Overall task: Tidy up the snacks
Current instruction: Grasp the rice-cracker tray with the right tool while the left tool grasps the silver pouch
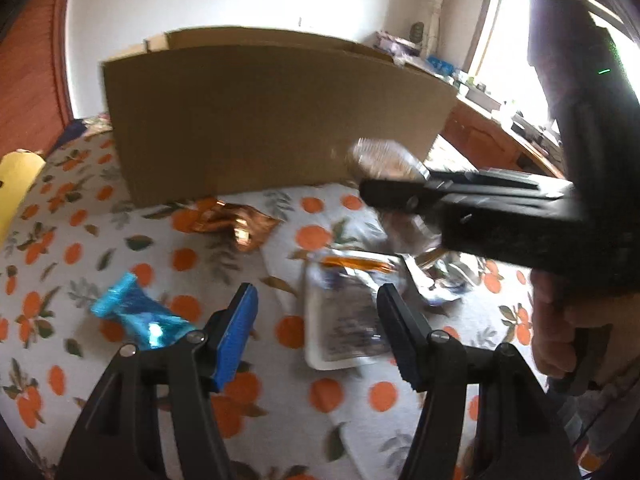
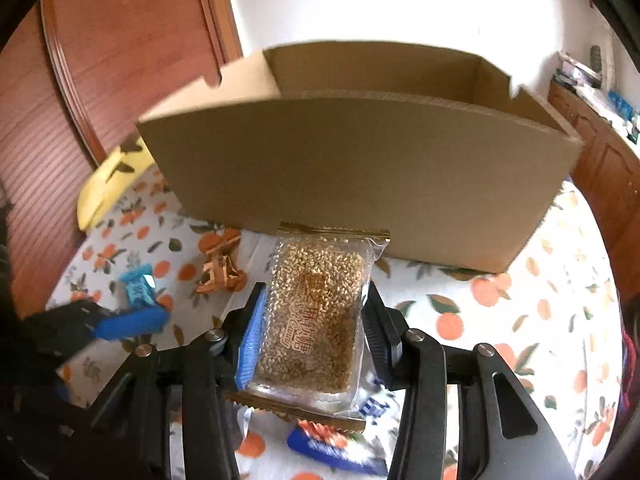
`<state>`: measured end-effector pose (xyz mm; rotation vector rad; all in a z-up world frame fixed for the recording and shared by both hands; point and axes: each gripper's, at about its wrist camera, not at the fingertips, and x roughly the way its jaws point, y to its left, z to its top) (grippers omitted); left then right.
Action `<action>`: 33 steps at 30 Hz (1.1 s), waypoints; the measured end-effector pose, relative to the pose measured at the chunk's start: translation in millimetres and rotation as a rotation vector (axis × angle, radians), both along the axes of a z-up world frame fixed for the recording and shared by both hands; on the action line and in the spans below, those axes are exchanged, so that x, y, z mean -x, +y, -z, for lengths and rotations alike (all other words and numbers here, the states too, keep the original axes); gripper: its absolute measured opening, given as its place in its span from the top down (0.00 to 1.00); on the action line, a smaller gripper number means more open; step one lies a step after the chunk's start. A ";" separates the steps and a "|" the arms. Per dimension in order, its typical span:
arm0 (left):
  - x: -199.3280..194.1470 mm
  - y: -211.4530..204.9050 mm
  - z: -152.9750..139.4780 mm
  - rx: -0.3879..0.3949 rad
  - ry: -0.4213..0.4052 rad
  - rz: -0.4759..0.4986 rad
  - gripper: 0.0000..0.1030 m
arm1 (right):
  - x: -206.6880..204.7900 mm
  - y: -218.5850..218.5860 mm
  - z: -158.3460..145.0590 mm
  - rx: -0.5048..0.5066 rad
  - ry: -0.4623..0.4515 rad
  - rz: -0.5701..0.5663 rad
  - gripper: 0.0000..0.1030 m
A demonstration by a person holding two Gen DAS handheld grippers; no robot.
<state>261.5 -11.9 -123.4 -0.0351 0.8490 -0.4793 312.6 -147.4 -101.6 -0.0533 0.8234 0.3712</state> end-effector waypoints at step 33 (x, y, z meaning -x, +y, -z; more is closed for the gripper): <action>-9.5 -53.2 7.9 -0.212 0.112 -0.090 0.45 | 47.7 -99.2 20.3 -0.305 -0.065 -0.037 0.55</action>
